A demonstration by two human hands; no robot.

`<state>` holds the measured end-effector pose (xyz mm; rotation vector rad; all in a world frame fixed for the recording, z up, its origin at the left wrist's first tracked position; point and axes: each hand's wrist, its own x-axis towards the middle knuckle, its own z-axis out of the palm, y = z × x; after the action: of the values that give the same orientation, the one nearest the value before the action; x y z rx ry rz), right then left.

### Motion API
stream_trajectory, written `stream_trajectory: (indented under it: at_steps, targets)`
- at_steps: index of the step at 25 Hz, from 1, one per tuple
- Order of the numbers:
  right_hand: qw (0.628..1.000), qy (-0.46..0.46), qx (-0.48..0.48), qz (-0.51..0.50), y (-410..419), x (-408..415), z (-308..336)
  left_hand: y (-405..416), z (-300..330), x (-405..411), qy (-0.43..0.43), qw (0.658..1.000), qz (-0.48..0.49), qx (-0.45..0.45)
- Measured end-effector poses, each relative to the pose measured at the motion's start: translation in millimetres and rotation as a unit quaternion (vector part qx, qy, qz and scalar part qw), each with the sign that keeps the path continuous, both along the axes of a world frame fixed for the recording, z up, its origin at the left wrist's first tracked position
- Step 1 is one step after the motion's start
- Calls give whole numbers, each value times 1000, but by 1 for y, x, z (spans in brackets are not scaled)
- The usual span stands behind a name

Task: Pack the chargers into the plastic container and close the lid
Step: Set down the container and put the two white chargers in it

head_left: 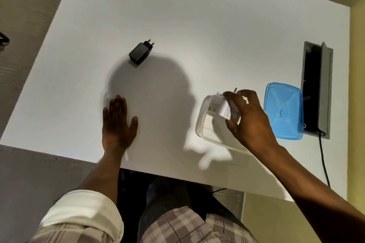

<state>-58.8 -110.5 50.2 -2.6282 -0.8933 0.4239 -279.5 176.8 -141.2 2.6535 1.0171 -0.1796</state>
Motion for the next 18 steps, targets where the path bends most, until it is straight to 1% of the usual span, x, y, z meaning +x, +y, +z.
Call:
stream_trajectory:
  at_steps: [2, 5, 14, 18]
  targets:
    - [999, 28, -34, -11, -19, -7, -13, -1, 1, 1, 8, 1000, 2, 7]
    - [997, 45, -68, -12, -29, -7, -38, -2, 1, 1, 16, 1000, 0, 16]
    - [990, 77, -116, 39, -25, 11, -90, -3, 4, 2, 8, 1000, 8, 9]
    - [990, 63, -116, 56, -31, 13, -100, -5, 5, 2, 9, 1000, 5, 13]
